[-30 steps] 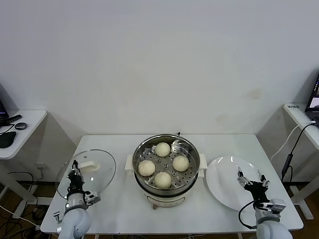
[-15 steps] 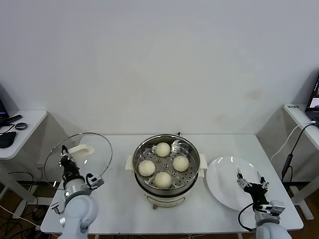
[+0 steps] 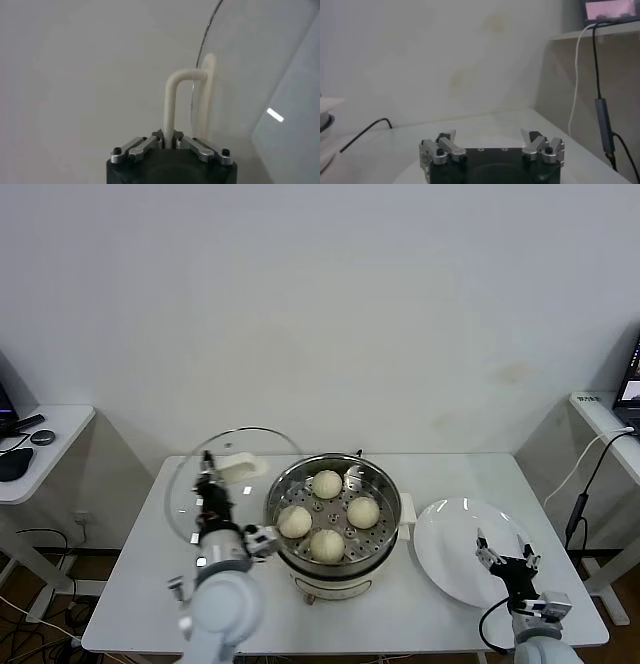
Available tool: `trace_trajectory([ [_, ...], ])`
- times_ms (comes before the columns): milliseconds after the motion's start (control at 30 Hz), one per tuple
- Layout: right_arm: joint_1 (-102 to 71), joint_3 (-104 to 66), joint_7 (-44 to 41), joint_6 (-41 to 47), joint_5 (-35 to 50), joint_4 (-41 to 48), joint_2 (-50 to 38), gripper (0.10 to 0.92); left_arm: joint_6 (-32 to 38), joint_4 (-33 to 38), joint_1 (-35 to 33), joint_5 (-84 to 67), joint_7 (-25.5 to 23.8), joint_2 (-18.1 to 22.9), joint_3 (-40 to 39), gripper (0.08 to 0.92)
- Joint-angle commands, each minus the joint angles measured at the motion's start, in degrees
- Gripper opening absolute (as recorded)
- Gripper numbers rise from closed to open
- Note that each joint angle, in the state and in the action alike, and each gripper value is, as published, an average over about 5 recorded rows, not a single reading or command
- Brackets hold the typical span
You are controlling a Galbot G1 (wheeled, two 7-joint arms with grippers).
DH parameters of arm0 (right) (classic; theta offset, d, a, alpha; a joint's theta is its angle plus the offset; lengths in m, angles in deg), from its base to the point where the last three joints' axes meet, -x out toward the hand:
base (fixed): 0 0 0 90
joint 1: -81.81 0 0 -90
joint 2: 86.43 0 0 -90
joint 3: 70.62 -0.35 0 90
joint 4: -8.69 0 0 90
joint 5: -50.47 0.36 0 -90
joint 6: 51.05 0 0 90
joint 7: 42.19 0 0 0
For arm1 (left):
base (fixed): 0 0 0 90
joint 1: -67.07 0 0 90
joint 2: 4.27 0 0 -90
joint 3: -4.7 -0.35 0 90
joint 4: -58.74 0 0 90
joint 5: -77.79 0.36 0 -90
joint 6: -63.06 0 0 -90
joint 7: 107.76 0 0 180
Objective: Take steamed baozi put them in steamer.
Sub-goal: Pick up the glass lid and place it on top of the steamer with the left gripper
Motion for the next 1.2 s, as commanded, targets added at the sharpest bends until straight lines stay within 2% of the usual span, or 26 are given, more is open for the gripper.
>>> trace_trajectory([
  [33, -0.9, 0.0, -0.6, 0.2, -0.8, -1.0, -0.1, 0.823, -1.3, -4.2, 5.3, -1.9, -1.7, 1.6, -17.1, 0.174],
  [567, -0.1, 0.4, -1.0, 0.4, -1.6, -0.5, 0.4, 0.823, -1.3, -13.7, 10.1, -0.2, -0.8, 4.5, -20.5, 0.174],
  [733, 0.3, 0.4, -1.0, 0.3, -1.5, -0.1, 0.5, 0.823, -1.3, -14.5, 9.5, 2.4, -1.9, 4.4, -19.3, 0.174],
  [1200, 1.1, 0.9, -1.0, 0.3, -1.5, 0.6, 0.7, 0.823, -1.2, -17.2, 8.5, 6.8, -0.3, 4.3, -18.3, 0.174],
])
